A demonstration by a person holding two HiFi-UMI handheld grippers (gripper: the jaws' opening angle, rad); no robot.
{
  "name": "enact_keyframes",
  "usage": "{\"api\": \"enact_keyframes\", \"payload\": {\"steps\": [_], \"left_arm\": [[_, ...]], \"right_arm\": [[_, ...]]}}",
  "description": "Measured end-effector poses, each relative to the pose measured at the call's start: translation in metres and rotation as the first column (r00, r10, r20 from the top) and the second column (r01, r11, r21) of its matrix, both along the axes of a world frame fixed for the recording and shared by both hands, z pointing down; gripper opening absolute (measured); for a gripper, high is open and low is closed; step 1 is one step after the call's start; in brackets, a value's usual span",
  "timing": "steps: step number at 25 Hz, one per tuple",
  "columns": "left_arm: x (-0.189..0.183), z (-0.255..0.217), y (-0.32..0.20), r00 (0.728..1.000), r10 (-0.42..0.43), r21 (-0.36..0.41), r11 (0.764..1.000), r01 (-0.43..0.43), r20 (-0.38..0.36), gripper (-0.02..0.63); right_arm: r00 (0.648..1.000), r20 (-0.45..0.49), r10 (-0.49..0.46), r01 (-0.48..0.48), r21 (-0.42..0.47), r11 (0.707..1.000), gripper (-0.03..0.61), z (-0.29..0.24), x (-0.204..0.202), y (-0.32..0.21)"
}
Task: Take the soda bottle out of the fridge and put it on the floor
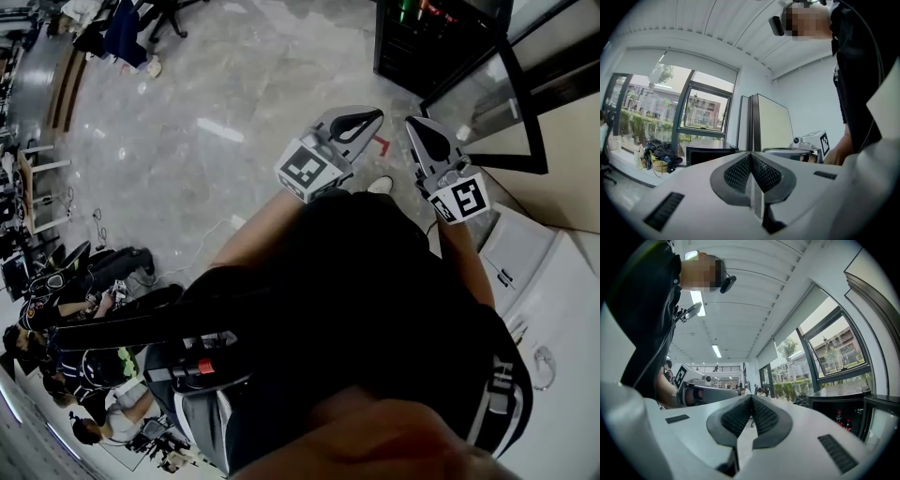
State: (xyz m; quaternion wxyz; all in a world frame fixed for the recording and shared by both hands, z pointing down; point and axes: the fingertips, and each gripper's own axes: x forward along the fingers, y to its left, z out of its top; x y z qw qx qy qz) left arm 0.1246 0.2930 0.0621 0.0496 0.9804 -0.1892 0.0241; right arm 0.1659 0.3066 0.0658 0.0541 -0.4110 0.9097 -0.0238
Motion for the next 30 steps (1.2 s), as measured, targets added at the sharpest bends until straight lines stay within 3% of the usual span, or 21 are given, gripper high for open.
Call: {"api": "enact_keyframes", "payload": {"steps": [10,18,30], "left_arm": [[0.011,0.013,-0.054,1.000,-0.004,-0.031,1.000,0.004,0.017,-0.005],[0.004,0.013,-0.140,0.994,0.110,-0.017,0.994,-0.110,-0.016,-0.005],[0.014,0.046,-0.249,0.968,0.249,-0.033,0.968,-0.249,-0.024,-0.005]], "right_arm": [[0.999,0.032,0.026,-0.025,-0.035,0.999,0.012,0.011,0.013,-0.056],[0.992,-0.005,0.128,-0.128,-0.063,0.990,0.012,0.015,0.000,-0.136],[0.932,-0.050,0.360,-0.363,-0.146,0.920,0.013,0.056,0.029,-0.246]]}}
